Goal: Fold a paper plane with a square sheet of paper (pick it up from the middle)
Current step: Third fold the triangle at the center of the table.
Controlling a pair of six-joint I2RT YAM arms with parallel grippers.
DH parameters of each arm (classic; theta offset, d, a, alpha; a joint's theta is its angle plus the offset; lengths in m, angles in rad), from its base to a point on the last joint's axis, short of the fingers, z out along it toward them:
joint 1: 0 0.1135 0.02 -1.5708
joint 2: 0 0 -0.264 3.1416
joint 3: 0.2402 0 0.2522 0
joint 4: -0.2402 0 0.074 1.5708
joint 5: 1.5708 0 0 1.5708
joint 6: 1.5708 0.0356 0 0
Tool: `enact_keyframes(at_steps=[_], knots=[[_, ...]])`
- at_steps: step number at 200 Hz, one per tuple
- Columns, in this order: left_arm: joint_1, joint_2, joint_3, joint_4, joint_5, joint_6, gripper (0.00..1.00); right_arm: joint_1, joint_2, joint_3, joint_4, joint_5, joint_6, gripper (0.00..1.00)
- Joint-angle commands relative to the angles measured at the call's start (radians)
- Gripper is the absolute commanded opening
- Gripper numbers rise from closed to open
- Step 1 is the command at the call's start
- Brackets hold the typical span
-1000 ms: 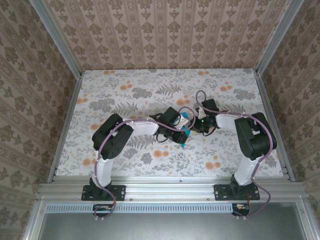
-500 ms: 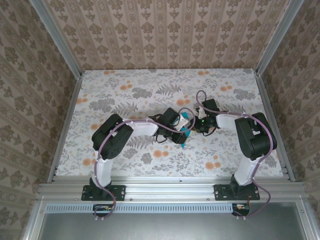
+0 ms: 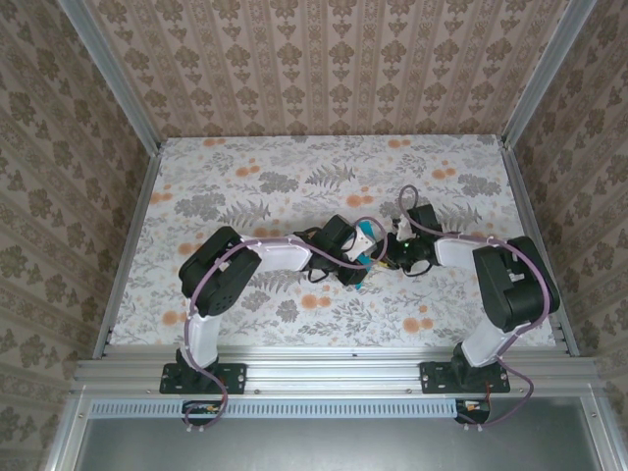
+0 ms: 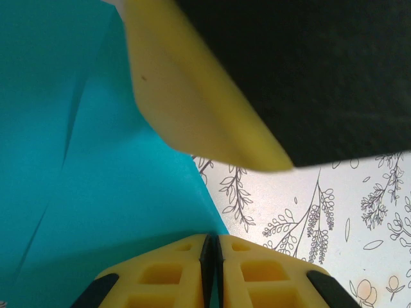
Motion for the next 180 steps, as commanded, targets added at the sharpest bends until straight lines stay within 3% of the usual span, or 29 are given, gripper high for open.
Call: enact_keyframes(at_steps=[1,45,77,180], knots=[[-0.011,0.051,-0.053,-0.12,-0.103,0.046,0.15,0.0,-0.012,-0.041,0.08,-0.045,0.073,0.16],[-0.024,0.044,-0.053,-0.129,-0.125,0.065,0.15,0.011,0.061,-0.07,0.238,-0.093,0.147,0.13],[-0.033,0.038,-0.063,-0.127,-0.142,0.071,0.15,0.023,0.098,-0.054,0.207,-0.066,0.126,0.11],[-0.106,-0.044,-0.111,-0.182,-0.211,0.06,0.15,0.031,0.155,-0.025,-0.008,0.212,0.003,0.06]])
